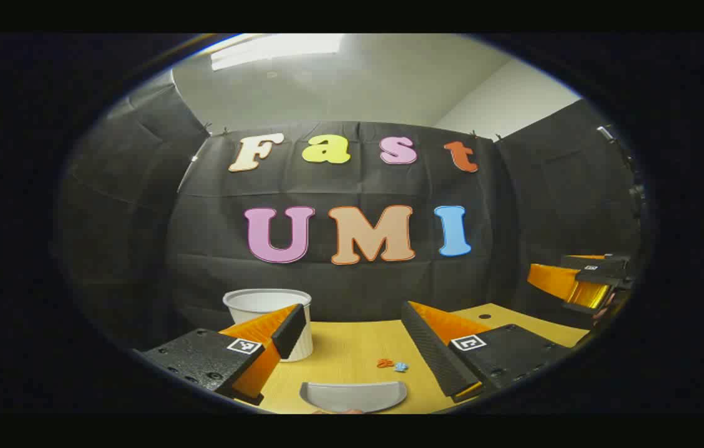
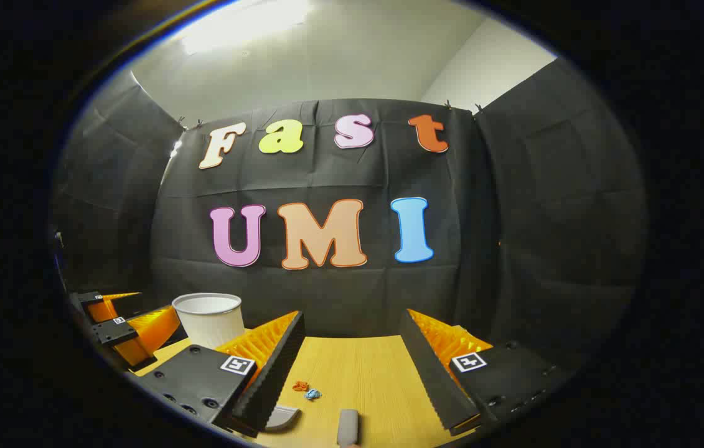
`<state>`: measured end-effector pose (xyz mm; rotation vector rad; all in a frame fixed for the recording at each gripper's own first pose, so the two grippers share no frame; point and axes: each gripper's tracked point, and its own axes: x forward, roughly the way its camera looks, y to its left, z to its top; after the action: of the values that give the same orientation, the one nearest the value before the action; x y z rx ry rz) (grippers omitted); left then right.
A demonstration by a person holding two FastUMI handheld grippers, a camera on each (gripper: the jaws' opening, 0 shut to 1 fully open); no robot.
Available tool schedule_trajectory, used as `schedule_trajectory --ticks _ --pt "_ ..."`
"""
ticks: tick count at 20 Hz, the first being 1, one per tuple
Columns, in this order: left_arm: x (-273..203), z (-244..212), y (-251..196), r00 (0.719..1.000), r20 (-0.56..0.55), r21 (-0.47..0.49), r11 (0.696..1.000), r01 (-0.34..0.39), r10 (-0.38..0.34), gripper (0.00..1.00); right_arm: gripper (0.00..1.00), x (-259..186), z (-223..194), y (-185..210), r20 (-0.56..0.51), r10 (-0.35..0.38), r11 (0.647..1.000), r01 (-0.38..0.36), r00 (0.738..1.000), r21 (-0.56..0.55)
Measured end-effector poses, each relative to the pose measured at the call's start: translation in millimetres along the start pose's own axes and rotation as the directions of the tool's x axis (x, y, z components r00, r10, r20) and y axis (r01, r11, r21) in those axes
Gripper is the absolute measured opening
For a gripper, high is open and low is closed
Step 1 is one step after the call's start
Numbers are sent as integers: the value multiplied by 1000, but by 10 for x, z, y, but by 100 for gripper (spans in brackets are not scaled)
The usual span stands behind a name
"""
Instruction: Pick up the small broom and dustpan from the desktop, sweep the trash into the dustpan with the broom, and then empty the trash into the garbage bin.
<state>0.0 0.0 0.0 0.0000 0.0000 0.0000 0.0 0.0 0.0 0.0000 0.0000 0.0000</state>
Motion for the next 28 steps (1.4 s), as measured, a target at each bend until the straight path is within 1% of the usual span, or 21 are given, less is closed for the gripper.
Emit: schedule_trajectory --ticks 3,4,5,13,14,15,16,17,18,20,21,22,24,28 --pt "-17 8 -6 1000 5 4 1000 -7 7 99 98 -10 0 31 -4 15 1000 -15 1000 0" --pt "-27 16 -14 1000 5 4 1000 -9 9 94 98 -20 4 51 -5 21 1000 -21 1000 -2" --pt "-31 13 -17 1000 4 5 1000 -11 10 94 98 -26 17 50 -4 25 1000 -25 1000 -5" --pt "-79 12 -67 1000 2 16 1000 -13 13 94 98 -62 5 51 -9 44 999 -44 999 -8" --pt "-86 13 -67 1000 2 16 1000 -13 13 99 98 -75 2 45 -10 46 999 -46 999 -6" --pt "-93 8 -78 1000 1 19 1000 -16 16 99 98 -80 1 39 -11 46 999 -46 999 -4" --pt "-94 16 -78 1000 -1 22 1000 -17 17 94 99 -82 -1 33 -13 47 999 -47 999 -2" --pt "-105 0 -80 1000 -2 25 1000 -18 18 99 98 -80 -11 28 -15 47 999 -47 999 -1" --pt "-108 6 -70 1000 1 28 999 -23 23 94 98 -86 -4 26 -15 46 999 -46 999 -1" --pt "-120 21 -70 1000 4 28 999 -26 26 94 98 -96 -5 23 -16 50 999 -50 999 0" --pt "-119 18 -76 1000 5 35 999 -28 28 99 98 -107 0 11 -14 50 999 -50 999 0" --pt "-129 33 -82 1000 11 41 999 -28 27 94 98 -115 8 10 -13 51 999 -51 999 -2" --pt "-137 49 -101 1000 19 54 998 -26 25 94 99 -129 -10 12 -18 54 999 -54 998 -4" --pt "-167 -2 -85 1000 8 37 999 -27 26 94 98 -126 -18 43 -23 67 998 -67 997 2"
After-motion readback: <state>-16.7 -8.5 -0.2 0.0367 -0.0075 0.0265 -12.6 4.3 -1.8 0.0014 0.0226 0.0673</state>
